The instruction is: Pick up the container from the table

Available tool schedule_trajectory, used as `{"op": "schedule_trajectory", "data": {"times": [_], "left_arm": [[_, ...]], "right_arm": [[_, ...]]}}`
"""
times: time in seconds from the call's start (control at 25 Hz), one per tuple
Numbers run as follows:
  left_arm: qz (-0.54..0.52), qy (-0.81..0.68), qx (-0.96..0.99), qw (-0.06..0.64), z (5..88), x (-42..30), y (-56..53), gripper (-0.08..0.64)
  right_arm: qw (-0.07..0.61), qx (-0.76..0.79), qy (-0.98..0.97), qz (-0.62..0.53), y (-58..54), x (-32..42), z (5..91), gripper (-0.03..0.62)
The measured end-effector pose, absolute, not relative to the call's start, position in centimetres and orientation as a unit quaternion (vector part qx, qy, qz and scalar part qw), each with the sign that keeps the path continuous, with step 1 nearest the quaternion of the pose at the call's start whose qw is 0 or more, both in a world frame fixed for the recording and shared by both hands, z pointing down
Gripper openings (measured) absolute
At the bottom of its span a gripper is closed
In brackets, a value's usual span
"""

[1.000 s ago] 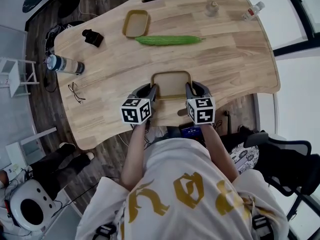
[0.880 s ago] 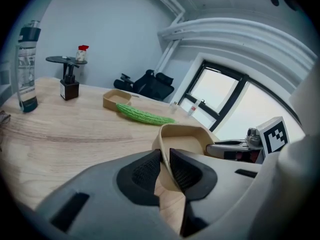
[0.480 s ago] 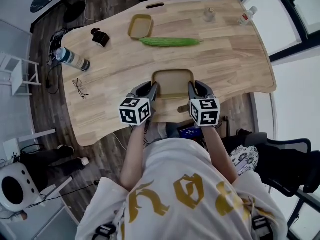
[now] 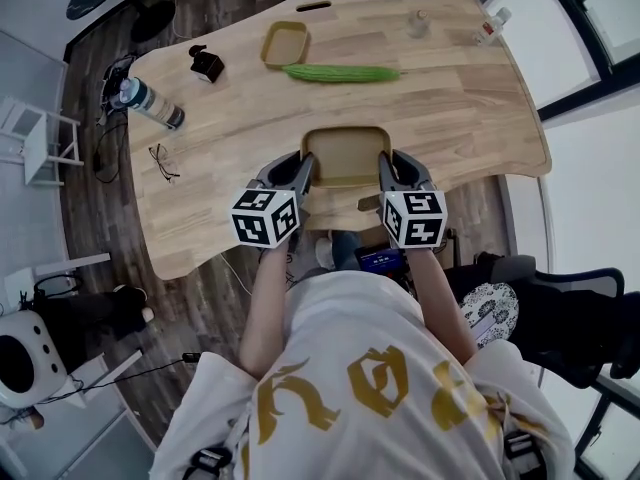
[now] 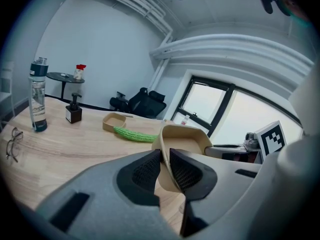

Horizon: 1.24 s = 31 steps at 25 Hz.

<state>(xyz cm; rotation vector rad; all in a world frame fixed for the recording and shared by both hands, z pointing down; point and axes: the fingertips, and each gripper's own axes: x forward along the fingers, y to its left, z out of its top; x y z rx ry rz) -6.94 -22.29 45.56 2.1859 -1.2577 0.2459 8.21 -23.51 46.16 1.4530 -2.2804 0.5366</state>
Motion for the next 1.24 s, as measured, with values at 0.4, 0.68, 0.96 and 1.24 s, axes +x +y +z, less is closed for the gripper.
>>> {"op": "schedule_trajectory", "data": {"times": [0.4, 0.68, 0.96, 1.24], "left_arm": [[0.095, -0.467, 0.83, 0.288, 44.5, -6.0, -21.3, 0.061], [0.098, -0.463, 0.832, 0.289, 44.6, -5.5, -21.1, 0.061], [0.098, -0.464, 0.83, 0.293, 44.8, -5.8, -21.4, 0.061], [0.098, -0.466, 0.83, 0.292, 45.0, -5.8, -21.9, 0.061]], "right_arm": [[0.181, 0.528, -0.809, 0.182, -22.3, 9.2, 45.3, 0.032], [0.179, 0.53, -0.807, 0.187, -22.0, 9.7, 45.5, 0.032], [0.181, 0.527, -0.808, 0.19, -22.4, 9.3, 45.8, 0.032], [0.18, 0.525, -0.81, 0.19, -23.0, 9.3, 46.0, 0.032]]}}
